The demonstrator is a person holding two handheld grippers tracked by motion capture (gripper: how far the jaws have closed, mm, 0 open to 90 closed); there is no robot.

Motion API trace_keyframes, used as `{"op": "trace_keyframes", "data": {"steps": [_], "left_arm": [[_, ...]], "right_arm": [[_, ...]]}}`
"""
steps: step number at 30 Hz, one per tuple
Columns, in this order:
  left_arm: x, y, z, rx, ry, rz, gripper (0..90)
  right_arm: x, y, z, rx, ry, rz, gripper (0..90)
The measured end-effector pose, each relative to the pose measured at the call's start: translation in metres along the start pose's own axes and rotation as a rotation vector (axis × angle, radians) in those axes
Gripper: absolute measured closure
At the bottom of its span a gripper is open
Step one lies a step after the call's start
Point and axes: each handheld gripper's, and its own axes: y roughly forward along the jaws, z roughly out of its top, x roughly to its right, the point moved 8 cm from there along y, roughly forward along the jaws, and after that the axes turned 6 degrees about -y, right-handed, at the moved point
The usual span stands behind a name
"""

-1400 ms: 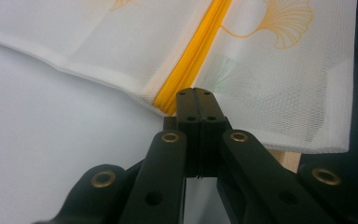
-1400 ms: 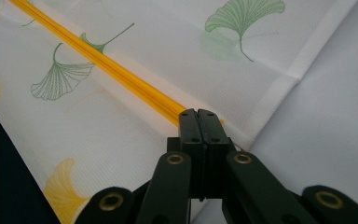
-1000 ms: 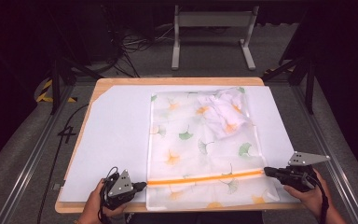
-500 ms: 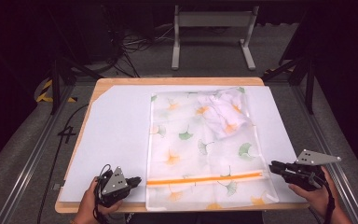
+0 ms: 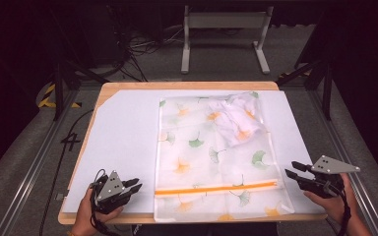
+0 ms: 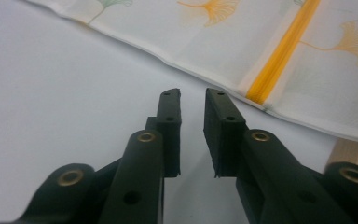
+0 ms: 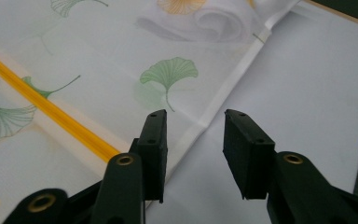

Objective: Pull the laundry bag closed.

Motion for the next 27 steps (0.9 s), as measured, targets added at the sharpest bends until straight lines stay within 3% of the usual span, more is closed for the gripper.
{"op": "trace_keyframes", "data": {"steps": [8, 10, 18, 22, 27], "left_arm": [[-0.019, -0.007, -0.002, 0.021, -0.039, 0.108, 56.1], [-0.022, -0.008, -0.002, 0.027, -0.053, 0.113, 51.7], [-0.032, -0.013, -0.004, 0.051, -0.08, 0.138, 41.0], [-0.042, -0.013, -0.007, 0.046, -0.121, 0.176, 25.3], [-0.048, -0.014, -0.009, 0.049, -0.147, 0.186, 16.1]], "right_arm": [[0.015, -0.002, -0.005, 0.027, 0.012, -0.054, 44.8], [0.02, -0.002, -0.008, 0.017, 0.009, -0.087, 39.2], [0.03, 0.0, -0.015, 0.024, 0.067, -0.12, 26.8], [0.034, -0.001, -0.019, 0.03, 0.063, -0.159, 21.4], [0.035, 0.0, -0.022, 0.039, 0.092, -0.172, 15.3]]}}
